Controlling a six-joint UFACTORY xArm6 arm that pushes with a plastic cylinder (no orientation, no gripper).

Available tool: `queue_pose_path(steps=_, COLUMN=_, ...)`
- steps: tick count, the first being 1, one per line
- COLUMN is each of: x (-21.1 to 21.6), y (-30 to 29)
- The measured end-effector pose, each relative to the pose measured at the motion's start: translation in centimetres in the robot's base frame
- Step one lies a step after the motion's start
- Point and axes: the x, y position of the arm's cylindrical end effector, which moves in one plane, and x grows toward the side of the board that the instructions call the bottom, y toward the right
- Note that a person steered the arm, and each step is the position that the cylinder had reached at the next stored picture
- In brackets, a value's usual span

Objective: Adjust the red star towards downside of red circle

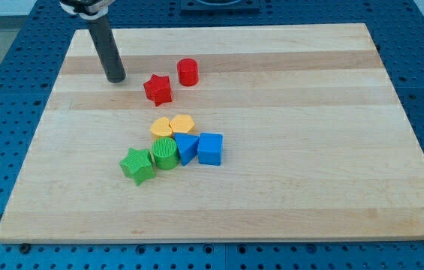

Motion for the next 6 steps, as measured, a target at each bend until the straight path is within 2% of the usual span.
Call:
queue_pose_path(steps=1, x=1.8, y=4.7)
queue_pose_path(steps=4, x=1.8, y=7.8)
queue_pose_path(steps=5, x=2.9, y=4.3)
queue_pose_path(steps=6, x=7.8, y=-1.1)
